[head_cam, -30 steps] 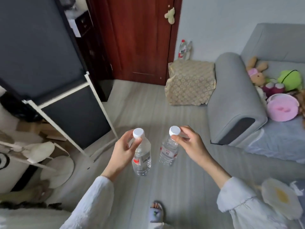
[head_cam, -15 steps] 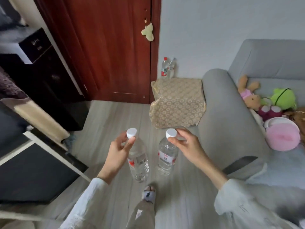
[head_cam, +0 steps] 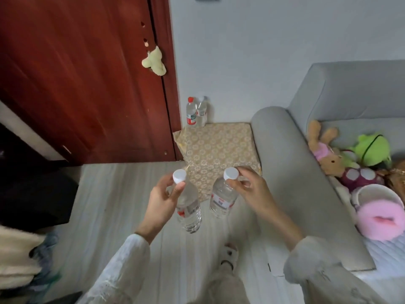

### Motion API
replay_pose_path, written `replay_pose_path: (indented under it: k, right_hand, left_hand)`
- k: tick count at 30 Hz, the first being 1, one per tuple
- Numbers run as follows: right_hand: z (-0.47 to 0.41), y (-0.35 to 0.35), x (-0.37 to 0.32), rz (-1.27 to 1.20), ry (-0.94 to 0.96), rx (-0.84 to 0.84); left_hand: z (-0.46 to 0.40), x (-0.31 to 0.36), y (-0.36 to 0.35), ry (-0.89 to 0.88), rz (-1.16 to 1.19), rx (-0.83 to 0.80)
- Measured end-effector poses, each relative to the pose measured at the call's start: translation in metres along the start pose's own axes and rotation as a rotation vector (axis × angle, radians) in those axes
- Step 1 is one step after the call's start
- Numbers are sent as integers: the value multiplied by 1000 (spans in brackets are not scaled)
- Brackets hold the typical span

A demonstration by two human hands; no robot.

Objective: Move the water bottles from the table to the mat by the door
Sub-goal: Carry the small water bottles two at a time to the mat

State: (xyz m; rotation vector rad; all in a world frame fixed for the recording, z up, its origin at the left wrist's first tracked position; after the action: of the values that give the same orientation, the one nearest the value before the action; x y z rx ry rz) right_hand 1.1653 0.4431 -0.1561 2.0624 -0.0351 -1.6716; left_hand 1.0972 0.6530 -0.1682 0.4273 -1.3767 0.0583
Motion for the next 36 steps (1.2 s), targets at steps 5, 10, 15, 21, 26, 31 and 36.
replay_pose_path:
  k: [5, 10, 15, 21, 26, 31, 36]
  right_hand:
    - [-98, 37, 54, 71, -17, -80]
    - [-195, 78, 90, 141, 14, -127]
    - [-279, 101, 117, 132, 1, -161]
    - [-371, 106, 160, 221, -54, -224]
    - [-434, 87, 203, 281, -110, -289]
    - [-481, 68, 247, 269, -168, -328]
    - [-538, 54, 291, 257, -252, -337]
  left_hand:
    - [-99, 3, -48, 56, 2, 35]
    - [-192, 23, -92, 90, -60, 120]
    - [-270, 37, -118, 105, -102, 203]
    - [-371, 30, -144, 161, -154, 167]
    - [-450, 2, -161, 191, -221, 130]
    - [-512, -27, -180, 248, -225, 115]
    - [-574, -49, -200, 270, -298, 126]
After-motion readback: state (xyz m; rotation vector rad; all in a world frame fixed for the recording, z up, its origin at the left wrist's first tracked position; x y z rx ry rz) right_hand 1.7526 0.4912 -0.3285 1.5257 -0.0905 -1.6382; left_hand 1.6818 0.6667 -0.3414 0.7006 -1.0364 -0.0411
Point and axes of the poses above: each hand's wrist, its own z-axis away from the middle knuckle, its own y-axis out of the back of the hand, x = y × z, the point moved 5 cm from there along -z, towards the middle knuckle, and after that the axes turned 5 degrees about y, right-handed, at the moved point
